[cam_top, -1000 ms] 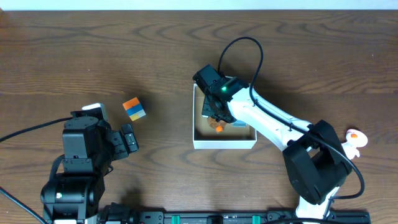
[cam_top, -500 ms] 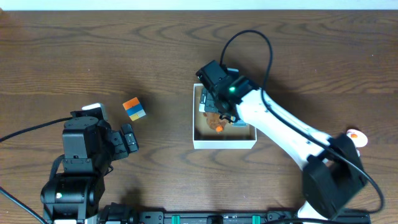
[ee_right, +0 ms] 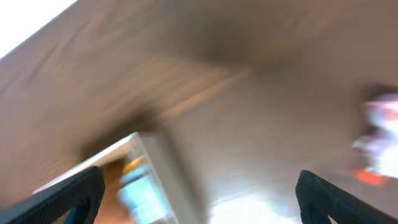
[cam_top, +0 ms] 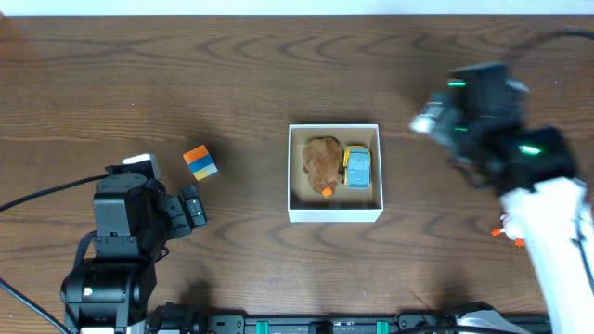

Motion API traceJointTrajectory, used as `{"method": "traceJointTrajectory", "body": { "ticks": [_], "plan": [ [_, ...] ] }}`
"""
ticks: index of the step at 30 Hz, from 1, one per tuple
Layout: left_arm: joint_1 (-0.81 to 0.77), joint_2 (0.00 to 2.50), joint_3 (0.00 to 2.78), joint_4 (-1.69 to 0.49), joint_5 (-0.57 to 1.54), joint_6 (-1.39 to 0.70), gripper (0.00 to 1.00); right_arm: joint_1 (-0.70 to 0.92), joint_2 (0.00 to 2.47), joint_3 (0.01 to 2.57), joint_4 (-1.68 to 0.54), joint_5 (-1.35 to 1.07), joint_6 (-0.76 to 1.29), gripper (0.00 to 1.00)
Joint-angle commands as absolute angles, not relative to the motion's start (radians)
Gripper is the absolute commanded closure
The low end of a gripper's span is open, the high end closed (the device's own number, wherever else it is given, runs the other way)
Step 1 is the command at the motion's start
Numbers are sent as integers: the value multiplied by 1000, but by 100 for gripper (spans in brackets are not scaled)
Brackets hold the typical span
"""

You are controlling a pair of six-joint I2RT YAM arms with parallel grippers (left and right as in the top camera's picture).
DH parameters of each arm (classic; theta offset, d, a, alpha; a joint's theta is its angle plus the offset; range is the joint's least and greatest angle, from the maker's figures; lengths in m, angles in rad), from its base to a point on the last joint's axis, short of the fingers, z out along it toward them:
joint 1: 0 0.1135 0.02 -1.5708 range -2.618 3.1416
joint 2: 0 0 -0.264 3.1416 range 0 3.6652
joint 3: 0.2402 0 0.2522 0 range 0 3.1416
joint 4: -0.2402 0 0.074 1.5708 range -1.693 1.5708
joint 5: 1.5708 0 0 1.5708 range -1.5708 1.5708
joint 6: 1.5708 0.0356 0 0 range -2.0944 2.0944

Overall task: Pack container
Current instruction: 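Carry the bear with right gripper into the box and release, then move right gripper to the white duck toy and grasp it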

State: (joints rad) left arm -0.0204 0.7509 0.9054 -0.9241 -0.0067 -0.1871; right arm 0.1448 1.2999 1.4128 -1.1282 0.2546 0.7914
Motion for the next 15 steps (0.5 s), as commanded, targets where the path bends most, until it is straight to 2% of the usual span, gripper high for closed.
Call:
{"method": "traceJointTrajectory", "body": {
  "ticks": [1, 5, 9, 15],
  "plan": [
    [-15, 752, 926, -928, -8, -197, 2, -52, 1276, 1410, -1187, 248, 745, 1],
    [-15, 752, 926, -928, -8, -197, 2, -279, 1306, 1372, -1200, 149, 623, 1],
    [-15, 752, 926, -931, -7, -197, 2, -428, 1360, 1280, -1182, 111, 604, 1],
    [-15, 752, 926, -938, -7, -197, 2, -520, 1446, 1103, -1071, 88, 567, 1]
  ]
}}
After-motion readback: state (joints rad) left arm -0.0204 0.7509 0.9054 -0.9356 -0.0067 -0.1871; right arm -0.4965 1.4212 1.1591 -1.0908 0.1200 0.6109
